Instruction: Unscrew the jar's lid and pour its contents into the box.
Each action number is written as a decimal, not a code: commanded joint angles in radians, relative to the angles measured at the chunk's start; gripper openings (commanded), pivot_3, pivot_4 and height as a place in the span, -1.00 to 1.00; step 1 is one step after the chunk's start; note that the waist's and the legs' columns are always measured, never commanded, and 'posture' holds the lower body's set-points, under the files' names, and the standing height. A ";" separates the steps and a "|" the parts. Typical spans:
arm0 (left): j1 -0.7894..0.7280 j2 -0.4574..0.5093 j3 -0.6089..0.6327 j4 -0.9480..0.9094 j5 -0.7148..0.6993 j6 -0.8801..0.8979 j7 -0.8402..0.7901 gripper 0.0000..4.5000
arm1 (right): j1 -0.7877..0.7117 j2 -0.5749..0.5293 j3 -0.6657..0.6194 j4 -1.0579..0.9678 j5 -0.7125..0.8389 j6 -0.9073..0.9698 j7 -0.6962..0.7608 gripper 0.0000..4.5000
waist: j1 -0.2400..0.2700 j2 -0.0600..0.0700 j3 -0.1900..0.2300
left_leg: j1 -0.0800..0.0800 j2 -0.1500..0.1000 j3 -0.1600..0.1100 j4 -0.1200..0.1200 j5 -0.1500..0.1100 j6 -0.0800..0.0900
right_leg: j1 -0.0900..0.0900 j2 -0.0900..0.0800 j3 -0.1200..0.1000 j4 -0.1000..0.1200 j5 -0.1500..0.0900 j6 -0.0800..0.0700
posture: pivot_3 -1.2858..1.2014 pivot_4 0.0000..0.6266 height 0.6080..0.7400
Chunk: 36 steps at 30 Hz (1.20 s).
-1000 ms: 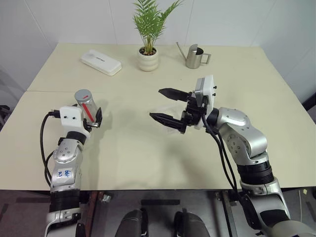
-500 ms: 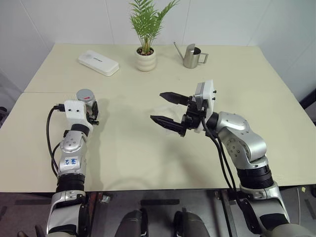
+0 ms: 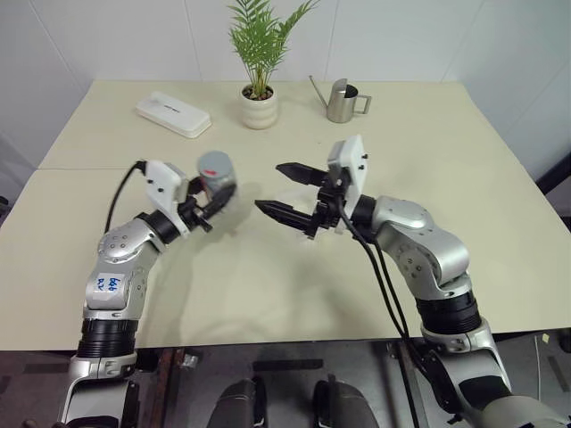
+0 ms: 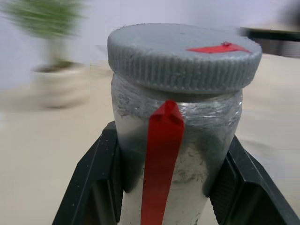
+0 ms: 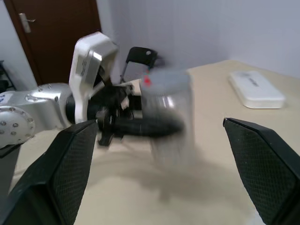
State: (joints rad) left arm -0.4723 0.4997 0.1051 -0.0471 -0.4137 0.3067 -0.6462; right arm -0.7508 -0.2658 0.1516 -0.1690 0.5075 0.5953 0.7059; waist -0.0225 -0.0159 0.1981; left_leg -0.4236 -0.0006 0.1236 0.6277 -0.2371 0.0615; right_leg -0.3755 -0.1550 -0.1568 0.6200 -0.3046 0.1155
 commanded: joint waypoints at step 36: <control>0.009 -0.020 -0.034 -0.110 -0.044 0.069 -0.091 -0.16 | -0.088 0.107 0.023 0.062 -0.073 -0.028 0.018 0.14 | -0.005 0.000 0.000 | 0.000 0.001 0.000 -0.002 0.000 -0.002 | -0.001 0.003 0.003 -0.001 0.000 0.000 | 0.03 -0.52 1.00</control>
State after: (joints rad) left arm -0.4604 0.4821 0.0605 -0.1155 -0.4342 0.3912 -0.7219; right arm -0.8190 -0.1659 0.1858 -0.0653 0.4054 0.5982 0.6848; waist -0.0275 -0.0156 0.1983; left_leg -0.4238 0.0008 0.1233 0.6259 -0.2366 0.0600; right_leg -0.3764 -0.1521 -0.1543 0.6190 -0.3047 0.1153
